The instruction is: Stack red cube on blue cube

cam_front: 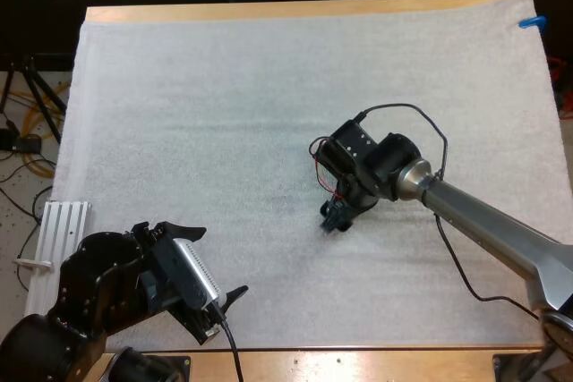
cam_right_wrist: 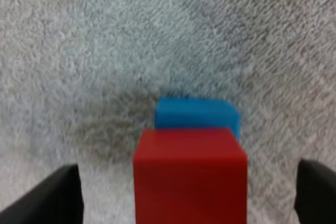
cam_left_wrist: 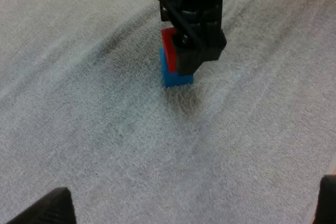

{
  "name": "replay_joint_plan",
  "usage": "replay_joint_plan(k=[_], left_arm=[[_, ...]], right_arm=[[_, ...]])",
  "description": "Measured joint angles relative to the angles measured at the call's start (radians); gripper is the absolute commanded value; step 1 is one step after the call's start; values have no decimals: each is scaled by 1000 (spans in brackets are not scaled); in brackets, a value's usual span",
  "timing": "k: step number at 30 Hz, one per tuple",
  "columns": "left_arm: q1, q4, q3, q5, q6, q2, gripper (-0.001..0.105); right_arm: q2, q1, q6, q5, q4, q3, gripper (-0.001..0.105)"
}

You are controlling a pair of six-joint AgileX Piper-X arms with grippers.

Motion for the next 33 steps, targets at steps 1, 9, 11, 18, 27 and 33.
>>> replay_joint_plan(k=[1, 9, 11, 18, 27, 33], left_arm=[[0, 0, 0, 0, 0, 0, 87], [0, 0, 0, -2, -4, 0, 87], [0, 0, 0, -3, -16, 0, 87], [62, -46, 0, -55, -87, 0, 87], [349, -183, 0, -56, -111, 0, 87], [444, -208, 0, -56, -133, 0, 87]], right_arm=[[0, 0, 0, 0, 0, -2, 78], [-78, -3, 52, 0, 6, -40, 78], [-115, -9, 59, -2, 3, -40, 78], [-276, -181, 86, -78, -29, -45, 78], [-396, -505, 89, -131, -29, -41, 78], [-525, -678, 87, -167, -40, 43, 78]])
